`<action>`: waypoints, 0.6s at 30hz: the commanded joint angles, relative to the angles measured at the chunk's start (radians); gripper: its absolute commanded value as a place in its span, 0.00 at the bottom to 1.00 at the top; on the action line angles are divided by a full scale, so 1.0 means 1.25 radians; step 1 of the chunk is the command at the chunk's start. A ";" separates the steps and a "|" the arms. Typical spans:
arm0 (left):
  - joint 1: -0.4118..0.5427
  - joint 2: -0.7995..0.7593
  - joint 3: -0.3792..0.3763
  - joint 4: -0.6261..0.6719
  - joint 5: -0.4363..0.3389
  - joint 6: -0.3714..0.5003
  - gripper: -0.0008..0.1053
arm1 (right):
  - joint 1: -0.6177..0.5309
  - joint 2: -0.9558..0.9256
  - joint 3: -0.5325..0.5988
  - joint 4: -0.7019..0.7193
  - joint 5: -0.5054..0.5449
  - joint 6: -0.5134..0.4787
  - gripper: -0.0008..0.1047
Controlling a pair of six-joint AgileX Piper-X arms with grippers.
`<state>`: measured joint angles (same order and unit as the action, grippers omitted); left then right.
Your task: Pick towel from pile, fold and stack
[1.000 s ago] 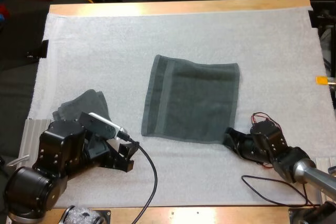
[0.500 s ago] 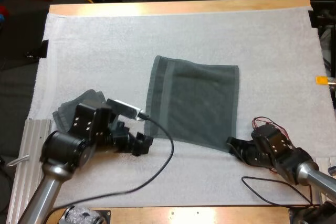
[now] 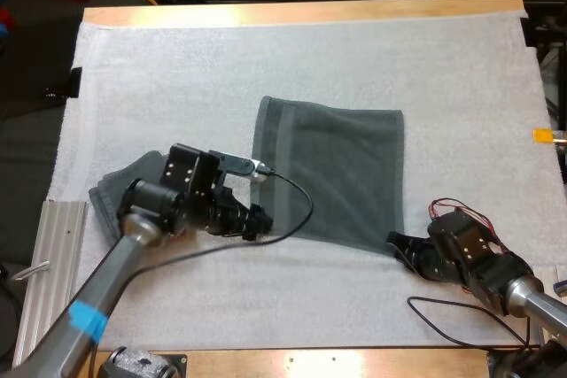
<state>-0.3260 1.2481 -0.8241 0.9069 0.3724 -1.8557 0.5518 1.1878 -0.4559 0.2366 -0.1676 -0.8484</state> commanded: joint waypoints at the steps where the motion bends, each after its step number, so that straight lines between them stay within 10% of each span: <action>1: -0.004 0.024 0.000 -0.016 0.004 -0.008 0.67 | 0.001 -0.002 0.006 0.026 0.005 -0.006 0.02; 18: -0.004 0.235 0.000 -0.095 0.047 -0.026 0.67 | 0.001 -0.002 0.006 0.026 0.005 -0.006 0.02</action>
<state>-0.3260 1.5431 -0.8241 0.7994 0.4251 -1.8802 0.5518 1.1878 -0.4559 0.2381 -0.1676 -0.8499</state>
